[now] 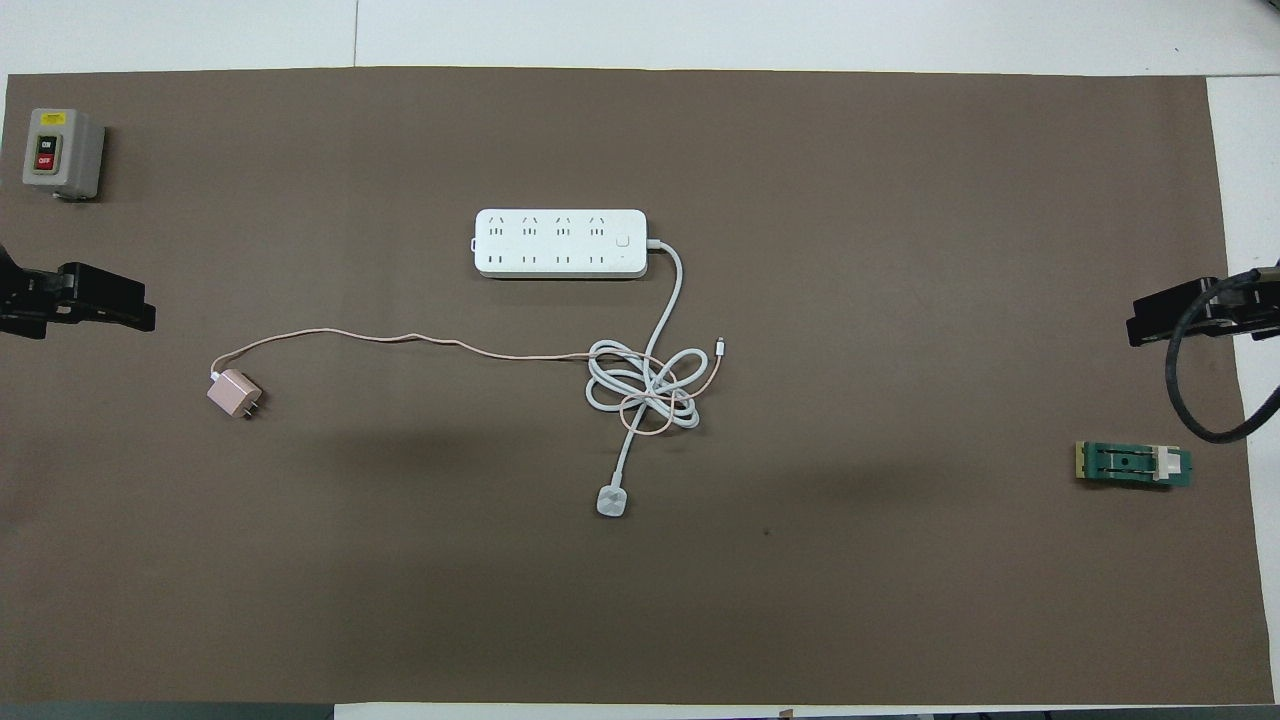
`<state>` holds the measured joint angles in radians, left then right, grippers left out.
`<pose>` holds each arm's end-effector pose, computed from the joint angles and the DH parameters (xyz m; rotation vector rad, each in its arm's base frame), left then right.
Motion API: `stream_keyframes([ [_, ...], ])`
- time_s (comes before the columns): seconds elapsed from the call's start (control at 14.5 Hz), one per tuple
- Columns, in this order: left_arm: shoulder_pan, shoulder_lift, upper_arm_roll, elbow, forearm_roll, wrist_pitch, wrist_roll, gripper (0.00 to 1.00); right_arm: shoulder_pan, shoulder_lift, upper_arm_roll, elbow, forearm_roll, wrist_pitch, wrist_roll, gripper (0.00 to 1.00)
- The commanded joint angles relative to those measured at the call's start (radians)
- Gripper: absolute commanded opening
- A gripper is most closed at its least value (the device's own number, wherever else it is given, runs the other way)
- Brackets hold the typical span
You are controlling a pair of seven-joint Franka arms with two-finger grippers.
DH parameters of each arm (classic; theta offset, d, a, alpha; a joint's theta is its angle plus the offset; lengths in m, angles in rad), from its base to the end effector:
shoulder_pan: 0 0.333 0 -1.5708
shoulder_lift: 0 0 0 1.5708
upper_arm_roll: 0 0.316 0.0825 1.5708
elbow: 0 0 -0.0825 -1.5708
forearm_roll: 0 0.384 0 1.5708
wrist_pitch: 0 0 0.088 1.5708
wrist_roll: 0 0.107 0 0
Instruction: Unplug charger and place it aside
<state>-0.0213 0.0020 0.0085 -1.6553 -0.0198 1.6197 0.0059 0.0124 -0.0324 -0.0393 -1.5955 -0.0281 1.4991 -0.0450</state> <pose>0.5567 -0.0092 0.5876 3.1213 -0.0271 -0.0588 0.5363 -0.0180 0.6246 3.1154 0.0266 -0.1012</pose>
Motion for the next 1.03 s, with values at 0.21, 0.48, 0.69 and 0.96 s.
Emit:
stream_keyframes([
  [0.21, -0.029, 0.004, 0.010, -0.001, 0.012, 0.029, 0.005, 1.00, 0.000, -0.017, 0.006, -0.014, -0.004, -0.003, 0.008, 1.00],
  [0.48, -0.028, 0.003, 0.010, -0.003, 0.012, 0.025, 0.005, 1.00, 0.000, -0.018, 0.006, -0.014, -0.003, -0.005, 0.010, 1.00],
  [0.69, -0.028, 0.004, 0.010, -0.003, 0.012, 0.028, 0.005, 1.00, 0.000, -0.018, 0.006, -0.015, -0.003, -0.007, 0.013, 1.00],
  [0.96, -0.026, 0.004, 0.010, -0.003, 0.012, 0.028, 0.006, 1.00, 0.000, -0.018, 0.006, -0.015, -0.003, -0.005, 0.013, 1.00],
])
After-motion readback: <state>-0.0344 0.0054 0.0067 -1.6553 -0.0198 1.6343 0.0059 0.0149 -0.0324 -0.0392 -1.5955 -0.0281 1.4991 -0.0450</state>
